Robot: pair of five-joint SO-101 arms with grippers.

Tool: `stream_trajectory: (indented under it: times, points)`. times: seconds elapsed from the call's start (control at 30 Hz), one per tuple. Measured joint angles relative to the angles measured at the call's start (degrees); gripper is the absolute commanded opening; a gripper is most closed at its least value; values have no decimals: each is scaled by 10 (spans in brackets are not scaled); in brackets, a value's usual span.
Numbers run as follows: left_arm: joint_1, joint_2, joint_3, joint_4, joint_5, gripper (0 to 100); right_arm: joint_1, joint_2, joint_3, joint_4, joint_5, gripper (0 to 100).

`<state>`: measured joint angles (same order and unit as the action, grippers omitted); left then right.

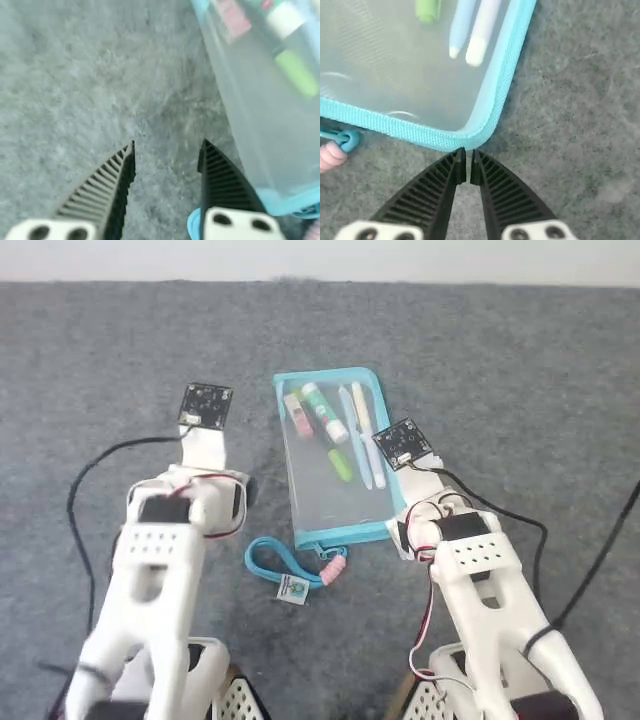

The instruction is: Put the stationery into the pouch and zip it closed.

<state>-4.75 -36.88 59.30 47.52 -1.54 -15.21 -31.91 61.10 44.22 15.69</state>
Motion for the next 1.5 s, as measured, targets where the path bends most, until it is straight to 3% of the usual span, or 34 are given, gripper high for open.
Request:
stream_trajectory:
  times: [0.3,0.43,0.83,1.17,1.33,1.5]
  points:
    - [-1,-457,208,4,-3,192,0,-161,31,34,-4,37]
    - [-1,-651,240,55,-5,192,0,-292,98,33,-4,37]
    - [-1,-624,241,44,-13,192,2,-716,270,33,-4,37]
    - [-1,-642,254,44,-13,192,0,-655,264,31,-4,37]
    - [-1,-486,202,17,-13,192,0,-550,218,28,-4,37]
    - [-13,-248,112,-9,-13,192,0,-374,152,-2,-4,37]
